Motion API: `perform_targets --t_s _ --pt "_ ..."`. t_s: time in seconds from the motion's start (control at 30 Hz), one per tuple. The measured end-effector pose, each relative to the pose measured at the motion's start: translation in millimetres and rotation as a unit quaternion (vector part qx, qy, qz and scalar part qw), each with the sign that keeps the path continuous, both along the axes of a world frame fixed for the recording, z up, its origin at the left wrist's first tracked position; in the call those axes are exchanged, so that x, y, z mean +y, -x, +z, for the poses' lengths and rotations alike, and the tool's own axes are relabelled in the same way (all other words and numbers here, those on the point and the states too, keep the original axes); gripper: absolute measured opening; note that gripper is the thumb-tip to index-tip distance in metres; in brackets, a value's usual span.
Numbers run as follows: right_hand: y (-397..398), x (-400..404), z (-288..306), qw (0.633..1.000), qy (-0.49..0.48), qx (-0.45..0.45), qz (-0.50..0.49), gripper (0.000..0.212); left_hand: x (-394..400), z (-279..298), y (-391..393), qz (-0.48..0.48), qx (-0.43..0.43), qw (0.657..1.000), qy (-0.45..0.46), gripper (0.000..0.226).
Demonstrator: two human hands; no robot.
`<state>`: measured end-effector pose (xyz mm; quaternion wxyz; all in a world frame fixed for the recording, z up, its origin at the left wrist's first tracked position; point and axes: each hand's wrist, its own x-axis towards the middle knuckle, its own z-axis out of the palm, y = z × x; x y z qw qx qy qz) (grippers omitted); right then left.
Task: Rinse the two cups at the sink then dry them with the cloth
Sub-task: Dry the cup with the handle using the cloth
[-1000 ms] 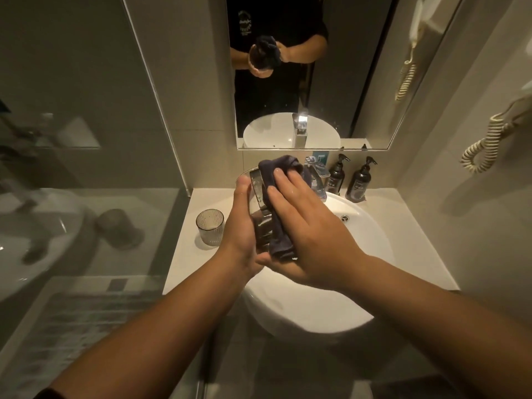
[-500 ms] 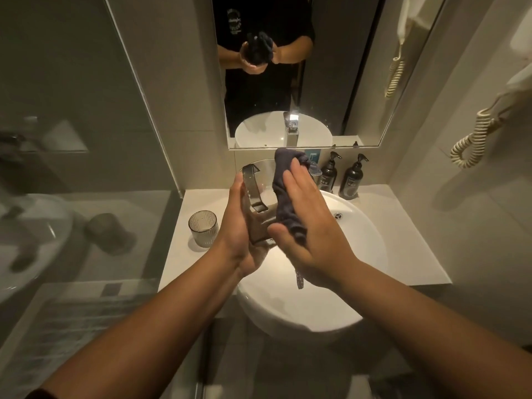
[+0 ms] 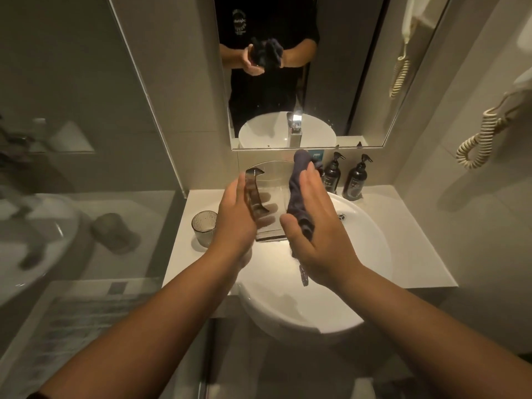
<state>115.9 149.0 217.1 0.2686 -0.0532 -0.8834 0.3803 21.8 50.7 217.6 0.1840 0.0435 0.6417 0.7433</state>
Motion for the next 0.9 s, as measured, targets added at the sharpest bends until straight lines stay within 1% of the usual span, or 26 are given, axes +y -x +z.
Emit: perform_targets --t_s 0.03,0.07,0.13,0.17,0.23,0.3,0.37,0.43,0.47,0.5,0.57,0.6,0.67,0.73,0.8,0.9 --pt "0.6 1.3 0.2 0.999 -0.049 0.008 -0.005 0.073 0.0 0.8 -1.2 0.006 0.006 1.0 -0.013 0.048" --pt "0.7 2.7 1.5 0.996 -0.085 0.016 -0.008 0.073 -0.9 2.3 -2.1 -0.011 -0.009 0.999 -0.038 0.052" --pt "0.5 6.9 4.8 0.993 -0.112 0.029 -0.02 0.073 -5.8 9.5 -4.0 -0.08 -0.049 0.992 -0.082 0.072" --pt "0.1 9.2 6.0 0.993 -0.113 0.032 -0.024 0.073 -8.0 12.8 -4.5 -0.108 -0.051 0.989 -0.091 0.082" --pt "-1.0 12.8 6.9 0.989 -0.143 0.037 -0.024 0.075 -8.8 18.3 -7.5 -0.14 -0.018 0.986 -0.091 0.094" --pt "-2.6 12.4 6.8 0.978 -0.199 0.051 -0.02 0.077 -6.4 19.9 -12.1 -0.139 0.014 0.988 -0.071 0.1" --pt "-4.1 9.8 7.9 0.965 -0.248 0.08 -0.012 0.075 -4.6 16.9 -12.0 -0.127 0.007 0.989 -0.078 0.096" --pt "-6.0 7.7 8.5 0.955 -0.277 0.106 0.003 0.074 -3.2 14.1 -11.3 -0.13 -0.021 0.985 -0.113 0.085" --pt "-6.8 7.5 8.3 0.953 -0.282 0.113 0.011 0.074 -3.3 13.1 -12.0 -0.129 -0.025 0.982 -0.132 0.077" --pt "-7.3 8.1 7.7 0.953 -0.279 0.117 0.015 0.073 -3.7 13.8 -13.8 -0.127 -0.025 0.98 -0.148 0.065" --pt "-7.8 11.0 5.5 0.962 -0.246 0.118 0.023 0.07 -3.7 16.0 -17.5 -0.115 -0.03 0.98 -0.162 0.034" --pt "-8.1 12.1 4.4 0.971 -0.209 0.115 0.027 0.069 -4.2 16.6 -19.4 -0.112 -0.042 0.978 -0.169 0.027" --pt "-8.7 12.1 2.8 0.992 -0.082 0.088 0.037 0.07 -5.9 18.0 -20.7 -0.108 -0.064 0.976 -0.176 0.031" --pt "-9.8 8.4 3.0 0.996 0.052 0.056 0.043 0.069 -7.3 18.4 -21.5 -0.098 -0.07 0.977 -0.173 0.033" --pt "-8.8 6.9 0.7 0.989 0.13 0.053 0.045 0.063 -9.0 18.5 -22.4 -0.096 -0.089 0.974 -0.183 0.037" --pt "-4.6 9.6 -3.0 0.965 0.239 0.064 0.083 0.066 -10.2 16.7 -20.7 -0.105 -0.141 0.963 -0.207 0.045"
